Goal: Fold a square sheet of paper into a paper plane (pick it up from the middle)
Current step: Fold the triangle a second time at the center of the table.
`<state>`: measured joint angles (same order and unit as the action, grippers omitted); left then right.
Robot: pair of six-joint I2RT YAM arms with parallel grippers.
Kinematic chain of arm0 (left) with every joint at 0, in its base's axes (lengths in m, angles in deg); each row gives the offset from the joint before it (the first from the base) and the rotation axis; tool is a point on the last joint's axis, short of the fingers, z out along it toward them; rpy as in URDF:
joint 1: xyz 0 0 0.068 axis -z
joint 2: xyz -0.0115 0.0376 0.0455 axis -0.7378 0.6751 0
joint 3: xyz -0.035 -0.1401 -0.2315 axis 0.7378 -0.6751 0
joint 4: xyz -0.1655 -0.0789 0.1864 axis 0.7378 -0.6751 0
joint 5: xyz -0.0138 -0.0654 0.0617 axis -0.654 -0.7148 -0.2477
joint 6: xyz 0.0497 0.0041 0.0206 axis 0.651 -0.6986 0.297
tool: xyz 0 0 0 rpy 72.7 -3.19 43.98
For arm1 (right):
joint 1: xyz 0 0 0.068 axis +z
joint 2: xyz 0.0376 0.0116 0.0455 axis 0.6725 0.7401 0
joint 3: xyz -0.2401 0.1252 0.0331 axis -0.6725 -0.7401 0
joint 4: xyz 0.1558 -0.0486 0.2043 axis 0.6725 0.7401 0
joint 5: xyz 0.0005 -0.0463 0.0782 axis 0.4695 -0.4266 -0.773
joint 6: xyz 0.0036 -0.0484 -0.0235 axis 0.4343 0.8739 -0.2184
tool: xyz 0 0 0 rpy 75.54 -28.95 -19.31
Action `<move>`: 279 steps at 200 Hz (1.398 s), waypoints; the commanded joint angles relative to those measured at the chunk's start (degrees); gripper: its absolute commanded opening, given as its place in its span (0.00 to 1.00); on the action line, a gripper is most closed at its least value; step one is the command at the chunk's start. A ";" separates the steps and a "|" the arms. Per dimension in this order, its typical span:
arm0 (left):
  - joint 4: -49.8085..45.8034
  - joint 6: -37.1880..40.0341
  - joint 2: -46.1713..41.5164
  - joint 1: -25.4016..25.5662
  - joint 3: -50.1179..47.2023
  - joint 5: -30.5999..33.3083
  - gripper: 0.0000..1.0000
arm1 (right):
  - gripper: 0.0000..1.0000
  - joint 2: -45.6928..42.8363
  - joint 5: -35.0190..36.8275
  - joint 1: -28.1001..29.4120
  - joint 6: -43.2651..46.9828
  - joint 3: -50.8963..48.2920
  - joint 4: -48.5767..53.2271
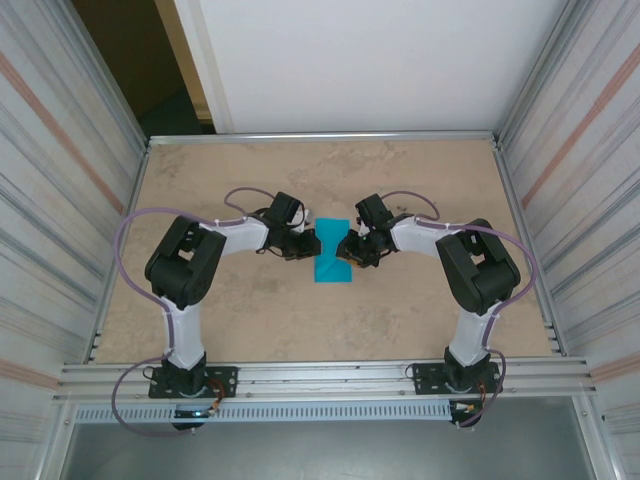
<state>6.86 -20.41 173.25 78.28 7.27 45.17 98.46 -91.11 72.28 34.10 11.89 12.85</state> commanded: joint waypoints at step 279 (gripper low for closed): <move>-3.88 1.16 4.19 -0.31 3.31 0.89 0.11 | 0.17 3.75 -3.14 3.11 3.64 7.22 2.12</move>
<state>5.46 -19.58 175.44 78.24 10.38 44.78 100.19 -94.11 75.51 36.31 17.18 13.97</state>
